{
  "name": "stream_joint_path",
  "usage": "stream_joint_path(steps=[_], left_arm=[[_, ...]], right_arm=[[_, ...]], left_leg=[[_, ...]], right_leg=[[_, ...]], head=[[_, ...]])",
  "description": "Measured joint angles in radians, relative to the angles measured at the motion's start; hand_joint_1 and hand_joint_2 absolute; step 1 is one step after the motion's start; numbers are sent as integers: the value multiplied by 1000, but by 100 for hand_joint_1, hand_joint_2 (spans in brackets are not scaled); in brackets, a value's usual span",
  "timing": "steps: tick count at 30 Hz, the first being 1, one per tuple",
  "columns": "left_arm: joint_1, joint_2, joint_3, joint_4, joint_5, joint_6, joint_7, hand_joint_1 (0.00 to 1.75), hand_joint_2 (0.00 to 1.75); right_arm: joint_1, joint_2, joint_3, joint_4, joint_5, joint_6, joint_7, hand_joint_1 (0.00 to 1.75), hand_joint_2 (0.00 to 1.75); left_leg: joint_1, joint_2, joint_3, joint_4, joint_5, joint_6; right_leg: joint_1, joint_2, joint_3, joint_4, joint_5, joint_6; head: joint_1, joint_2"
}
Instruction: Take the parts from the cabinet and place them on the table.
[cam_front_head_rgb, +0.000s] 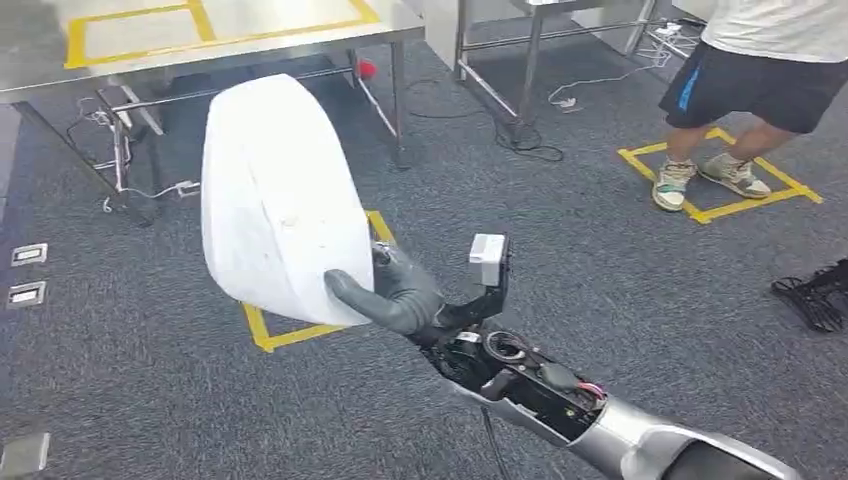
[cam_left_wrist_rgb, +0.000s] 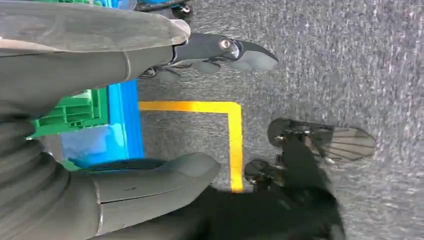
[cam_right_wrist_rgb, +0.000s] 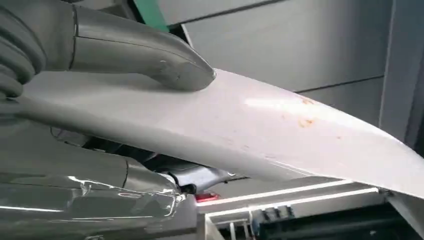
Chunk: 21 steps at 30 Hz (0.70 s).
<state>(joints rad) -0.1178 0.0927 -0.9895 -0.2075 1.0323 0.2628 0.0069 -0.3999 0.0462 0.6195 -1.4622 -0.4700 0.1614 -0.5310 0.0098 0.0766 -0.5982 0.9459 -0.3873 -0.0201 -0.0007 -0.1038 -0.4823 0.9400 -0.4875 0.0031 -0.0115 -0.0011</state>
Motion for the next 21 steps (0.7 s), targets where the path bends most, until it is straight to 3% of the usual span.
stream_joint_path(steps=[1,3,4,5,6,8,9,10,11,13,14,15,18,19,20,21], left_arm=[[1,0,0,0,-1,0,0,0,175],[3,0,0,0,-1,-2,0,0,175],[4,0,0,0,0,-2,0,0,175],[5,0,0,0,0,-3,0,0,175],[3,0,0,0,1,-3,0,0,175],[0,0,0,0,1,-5,0,0,175],[1,0,0,0,1,-6,0,0,175],[1,0,0,0,0,-6,0,0,175],[1,0,0,0,0,-6,-1,0,175],[2,0,0,0,-2,-6,-1,0,175],[2,0,0,0,-2,-6,-1,0,175],[-1,0,0,0,-3,-6,-1,0,175],[3,1,0,0,-3,-6,1,0,175],[3,5,0,0,-3,-6,3,0,175],[2,3,0,0,-3,-6,3,0,175],[-1,2,0,0,-3,-7,3,0,175]], right_arm=[[0,0,0,0,0,-2,1,175,175],[0,0,1,-1,0,-2,1,175,175],[0,0,1,-2,-2,-3,2,175,175],[1,0,1,-2,-4,-4,2,175,175],[1,0,0,-2,-4,-4,2,175,175],[6,-4,0,-2,-4,-5,3,175,175],[9,-5,0,-1,-4,-5,4,175,175],[11,-6,0,0,-4,-5,4,175,175],[11,-7,0,0,-5,-3,4,175,175],[9,-7,0,0,-6,8,6,175,175],[7,-8,0,0,-6,11,8,175,175],[7,-8,0,0,-6,11,10,175,175],[5,-8,1,0,4,12,21,175,175],[3,-8,1,0,12,13,29,175,175],[2,-8,2,0,18,13,34,175,175],[1,-8,2,0,21,14,35,175,175]], left_leg=[[-2,-13,-1,1,-4,6],[-6,-36,-2,1,-7,17],[2,-46,2,-3,-3,25],[2,-56,3,-3,-4,30],[2,-65,3,-3,-4,38],[-2,-93,2,-2,-4,42],[-4,-109,3,-2,-4,42],[-4,-119,5,-1,-4,42],[-5,-127,6,-1,-5,43],[-5,-148,15,0,-7,41],[-4,-154,16,-1,-8,38],[-11,-160,12,7,-9,34],[-5,-163,5,-2,1,17],[-10,-162,2,3,-4,13],[-11,-129,-9,29,-26,8],[-9,-107,-40,95,-67,4]], right_leg=[[1,-9,7,-1,-2,4],[-1,-31,16,-3,-9,14],[-10,-4,10,5,-20,24],[-10,54,-3,44,-50,25],[-11,82,-35,117,-92,24],[-8,99,-120,297,-166,25],[-8,101,-150,351,-172,23],[-8,101,-153,344,-152,20],[-8,102,-136,294,-112,17],[-9,109,-61,110,-2,9],[-9,127,-40,43,19,4],[-8,132,-31,23,17,4],[-2,131,-24,21,17,-7],[-16,125,-20,6,28,-15],[-13,120,-18,2,32,-18],[-13,114,-20,2,34,-24]], head=[[13,0],[16,0],[18,0],[24,0],[29,0],[42,0],[45,0],[45,0],[50,0],[61,0],[66,0],[62,0],[56,0],[55,0],[52,0],[35,0]])
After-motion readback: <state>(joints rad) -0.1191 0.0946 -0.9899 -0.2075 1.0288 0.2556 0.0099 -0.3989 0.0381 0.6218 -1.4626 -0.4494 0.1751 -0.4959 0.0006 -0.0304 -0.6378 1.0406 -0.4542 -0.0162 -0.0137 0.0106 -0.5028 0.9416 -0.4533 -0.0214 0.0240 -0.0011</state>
